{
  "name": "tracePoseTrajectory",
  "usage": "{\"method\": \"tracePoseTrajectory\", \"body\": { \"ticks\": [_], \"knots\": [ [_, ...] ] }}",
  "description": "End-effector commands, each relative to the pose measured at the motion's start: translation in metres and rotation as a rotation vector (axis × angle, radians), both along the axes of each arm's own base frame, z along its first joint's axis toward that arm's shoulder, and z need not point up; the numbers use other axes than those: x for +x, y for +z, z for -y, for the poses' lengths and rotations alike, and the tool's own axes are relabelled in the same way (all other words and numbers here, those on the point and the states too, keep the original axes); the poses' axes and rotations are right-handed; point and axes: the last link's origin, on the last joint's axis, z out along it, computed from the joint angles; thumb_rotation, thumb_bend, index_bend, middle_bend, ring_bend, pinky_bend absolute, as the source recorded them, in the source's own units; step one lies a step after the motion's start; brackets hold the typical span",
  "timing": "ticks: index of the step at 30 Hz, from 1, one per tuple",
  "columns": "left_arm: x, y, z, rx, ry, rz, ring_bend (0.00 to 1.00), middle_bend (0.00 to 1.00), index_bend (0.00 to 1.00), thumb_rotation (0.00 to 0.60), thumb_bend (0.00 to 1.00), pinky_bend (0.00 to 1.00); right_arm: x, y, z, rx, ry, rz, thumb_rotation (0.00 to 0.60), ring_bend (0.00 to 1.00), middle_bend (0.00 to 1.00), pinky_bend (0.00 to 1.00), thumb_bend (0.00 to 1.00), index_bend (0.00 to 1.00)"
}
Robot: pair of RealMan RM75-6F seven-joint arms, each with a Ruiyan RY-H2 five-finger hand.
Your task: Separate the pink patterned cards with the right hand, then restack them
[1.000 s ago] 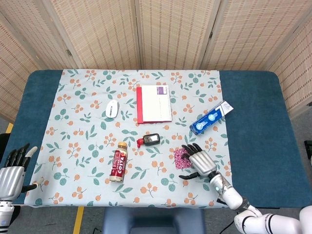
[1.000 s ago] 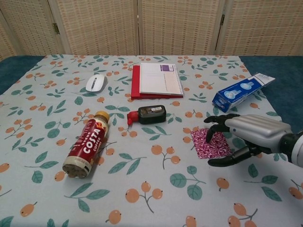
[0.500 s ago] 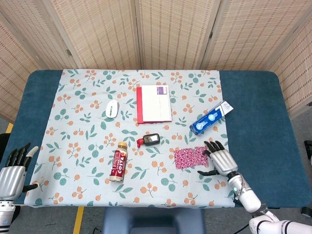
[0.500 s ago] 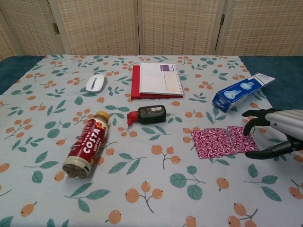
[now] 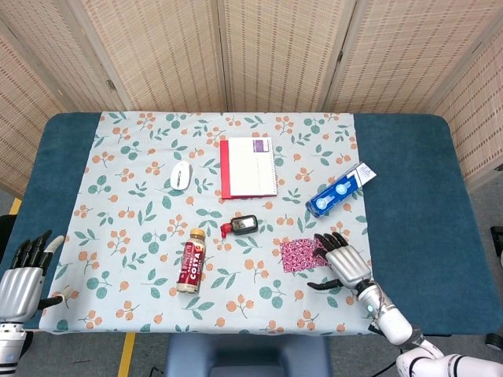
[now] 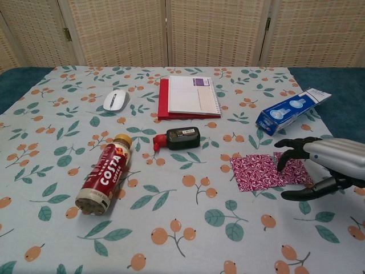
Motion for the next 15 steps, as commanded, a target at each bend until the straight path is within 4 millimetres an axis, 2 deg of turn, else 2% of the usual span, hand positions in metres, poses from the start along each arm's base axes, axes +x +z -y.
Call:
{"method": "tracePoseTrajectory", "body": {
  "ticks": [1,10,15],
  "knots": [
    [-0.001,0.000,0.001,0.000,0.003,0.000,0.08,0.01,0.13,0.600,0.22,0.00,-0.002,-0.001,0.000,-0.002,-0.004,-0.005,0.183,0.00,0.07,0.00,0.18,0.28],
    [-0.001,0.000,0.001,0.003,0.001,0.004,0.08,0.01,0.12,0.600,0.22,0.00,-0.017,0.011,0.001,-0.037,-0.039,-0.033,0.183,0.00,0.07,0.00,0.18,0.28],
    [0.002,0.000,0.001,0.002,-0.006,0.004,0.08,0.01,0.12,0.600,0.22,0.00,-0.009,0.014,0.002,-0.050,-0.029,0.025,0.182,0.00,0.07,0.00,0.18,0.28]
  ]
}}
